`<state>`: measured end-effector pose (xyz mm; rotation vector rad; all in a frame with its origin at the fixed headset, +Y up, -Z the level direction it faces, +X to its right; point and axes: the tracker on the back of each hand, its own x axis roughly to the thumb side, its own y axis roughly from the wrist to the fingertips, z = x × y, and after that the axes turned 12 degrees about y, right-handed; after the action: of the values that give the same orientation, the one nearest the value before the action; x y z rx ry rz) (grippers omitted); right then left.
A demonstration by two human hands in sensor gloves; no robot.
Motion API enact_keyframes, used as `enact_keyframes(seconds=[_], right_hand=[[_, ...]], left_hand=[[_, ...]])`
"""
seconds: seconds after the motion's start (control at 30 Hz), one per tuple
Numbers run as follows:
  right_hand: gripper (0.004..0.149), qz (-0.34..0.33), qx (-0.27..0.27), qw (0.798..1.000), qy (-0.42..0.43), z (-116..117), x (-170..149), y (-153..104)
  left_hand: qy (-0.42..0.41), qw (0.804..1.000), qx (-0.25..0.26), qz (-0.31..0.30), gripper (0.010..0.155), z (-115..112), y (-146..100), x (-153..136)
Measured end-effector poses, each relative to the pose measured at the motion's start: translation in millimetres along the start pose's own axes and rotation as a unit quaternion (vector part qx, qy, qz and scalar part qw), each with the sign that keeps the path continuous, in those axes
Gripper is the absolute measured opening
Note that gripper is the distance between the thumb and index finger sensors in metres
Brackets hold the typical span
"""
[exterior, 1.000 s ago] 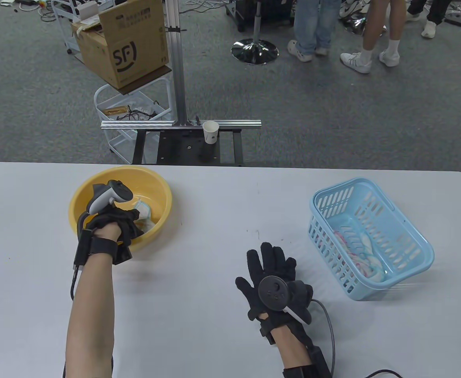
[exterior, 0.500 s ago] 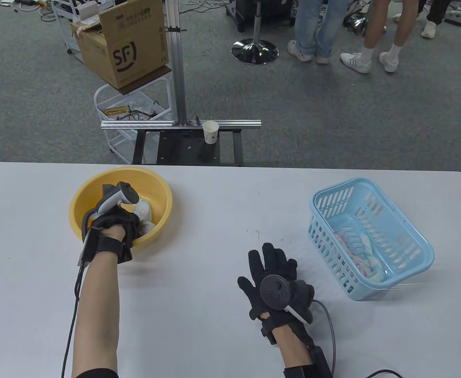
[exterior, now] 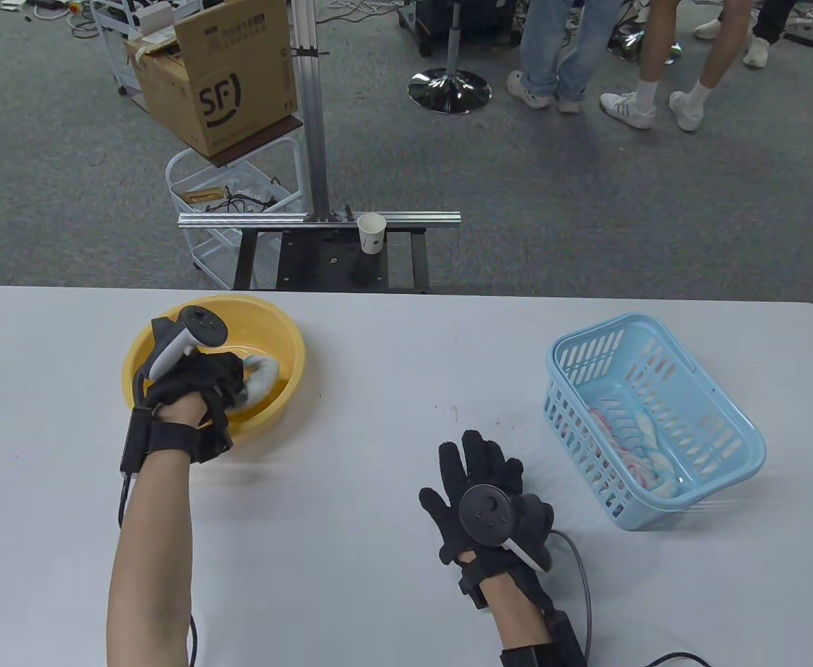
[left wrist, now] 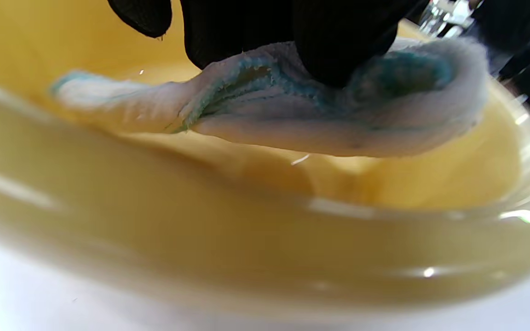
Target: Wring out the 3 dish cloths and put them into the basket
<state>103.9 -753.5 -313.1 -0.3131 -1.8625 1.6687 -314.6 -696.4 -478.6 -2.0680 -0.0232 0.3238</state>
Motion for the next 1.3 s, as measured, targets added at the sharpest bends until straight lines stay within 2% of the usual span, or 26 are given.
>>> enact_keyframes(seconds=[0.2,0.4,0.57,0.67,0.77,0.9,0.97,1.03,1.1,1.17,1.23,1.3], right_hand=[[0.074,-0.004,0.006,1.0,0.006,3,2,-1],[0.073,-0.011,0.008,1.0,0.017,6,5,-1],[0.073,-0.027,0.007,0.999,0.036,8,10,-1],[0.073,-0.045,-0.003,0.997,0.064,9,15,-1],[0.073,-0.063,-0.01,0.991,0.117,9,19,-2],[0.072,-0.063,-0.007,0.957,0.283,12,18,0],[0.073,-0.04,0.0,0.907,0.419,16,16,1],[0.076,-0.018,0.023,0.847,0.531,19,14,2],[0.086,0.005,0.049,0.797,0.602,23,13,2],[0.093,0.014,0.086,0.779,0.621,24,11,2],[0.092,0.024,0.101,0.781,0.616,24,8,2],[0.082,0.027,0.11,0.786,0.607,24,6,3]], left_hand=[[-0.062,0.996,0.049,-0.047,0.046,24,-37,4],[-0.149,0.975,0.082,-0.144,0.046,35,-80,12],[-0.166,0.958,0.096,-0.212,0.046,30,-116,28],[-0.168,0.948,0.116,-0.246,0.046,20,-137,41],[-0.136,0.945,0.124,-0.271,0.046,2,-155,56],[-0.085,0.944,0.133,-0.288,0.045,-25,-172,77],[-0.051,0.945,0.129,-0.297,0.046,-43,-179,91],[-0.025,0.943,0.129,-0.304,0.045,-59,-184,103],[0.004,0.943,0.128,-0.308,0.045,-74,-189,114],[0.034,0.94,0.139,-0.31,0.045,-83,-193,122],[0.063,0.937,0.147,-0.309,0.045,-91,-196,130],[0.07,0.937,0.15,-0.307,0.045,-97,-197,135]])
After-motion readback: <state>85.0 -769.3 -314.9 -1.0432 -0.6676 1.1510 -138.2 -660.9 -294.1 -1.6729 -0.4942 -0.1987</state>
